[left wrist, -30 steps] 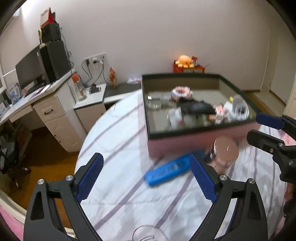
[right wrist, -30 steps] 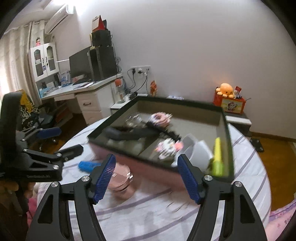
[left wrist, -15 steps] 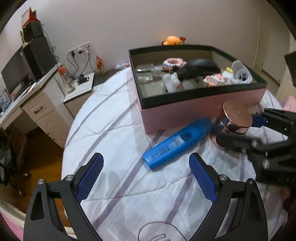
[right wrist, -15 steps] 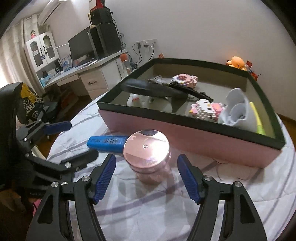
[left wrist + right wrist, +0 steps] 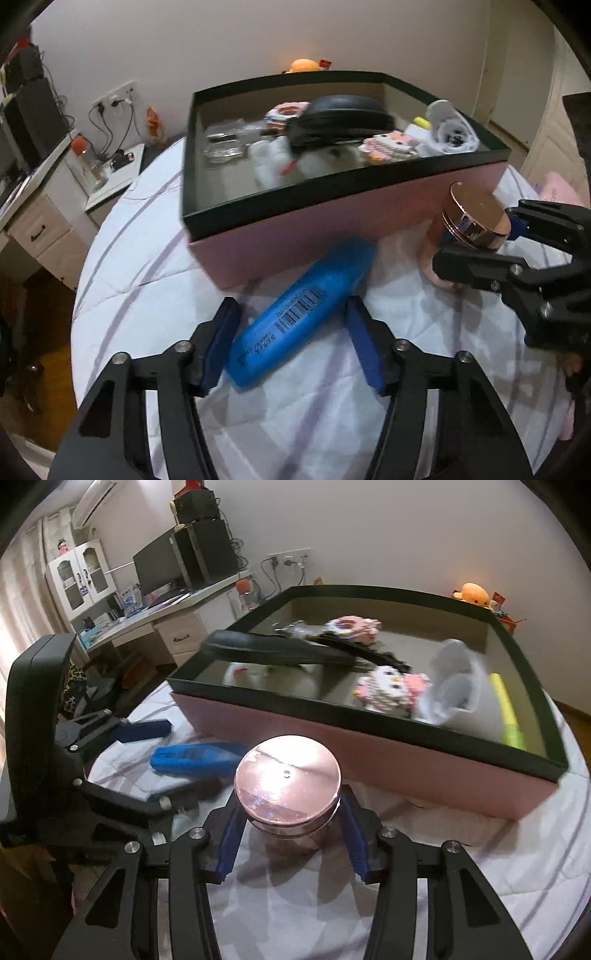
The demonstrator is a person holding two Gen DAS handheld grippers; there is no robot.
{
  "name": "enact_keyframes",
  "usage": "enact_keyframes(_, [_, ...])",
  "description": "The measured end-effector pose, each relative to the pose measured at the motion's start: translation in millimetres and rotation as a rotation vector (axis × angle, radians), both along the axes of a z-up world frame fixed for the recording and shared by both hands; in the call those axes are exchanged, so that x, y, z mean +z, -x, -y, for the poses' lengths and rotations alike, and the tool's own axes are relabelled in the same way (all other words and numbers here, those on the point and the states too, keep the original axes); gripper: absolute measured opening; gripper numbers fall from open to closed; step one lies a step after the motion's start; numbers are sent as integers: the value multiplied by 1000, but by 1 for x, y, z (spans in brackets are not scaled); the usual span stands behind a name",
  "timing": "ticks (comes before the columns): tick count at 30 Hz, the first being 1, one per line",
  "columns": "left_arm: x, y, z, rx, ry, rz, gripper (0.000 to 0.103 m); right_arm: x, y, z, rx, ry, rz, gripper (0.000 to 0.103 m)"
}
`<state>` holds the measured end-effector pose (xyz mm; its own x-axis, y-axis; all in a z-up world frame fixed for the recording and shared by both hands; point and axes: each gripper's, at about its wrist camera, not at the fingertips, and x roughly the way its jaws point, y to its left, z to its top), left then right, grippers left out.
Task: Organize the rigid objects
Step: 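Grasp the rose-gold jar with the right tool while the left tool grasps the blue marker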
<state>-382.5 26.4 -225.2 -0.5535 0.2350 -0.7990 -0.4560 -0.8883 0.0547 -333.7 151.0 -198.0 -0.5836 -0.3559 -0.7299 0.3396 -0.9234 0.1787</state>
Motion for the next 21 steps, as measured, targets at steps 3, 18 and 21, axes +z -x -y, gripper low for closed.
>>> enact_keyframes(3, [1, -6, -7, -10, -5, 15, 45, 1, -4, -15, -21, -6, 1, 50])
enact_keyframes(18, [4, -46, -38, 20, -109, 34, 26, 5, -28, -57, -45, 49, -14, 50])
enact_keyframes(21, [8, -48, -34, 57, -130, 19, 26, 8, -32, -63, -59, 70, -31, 50])
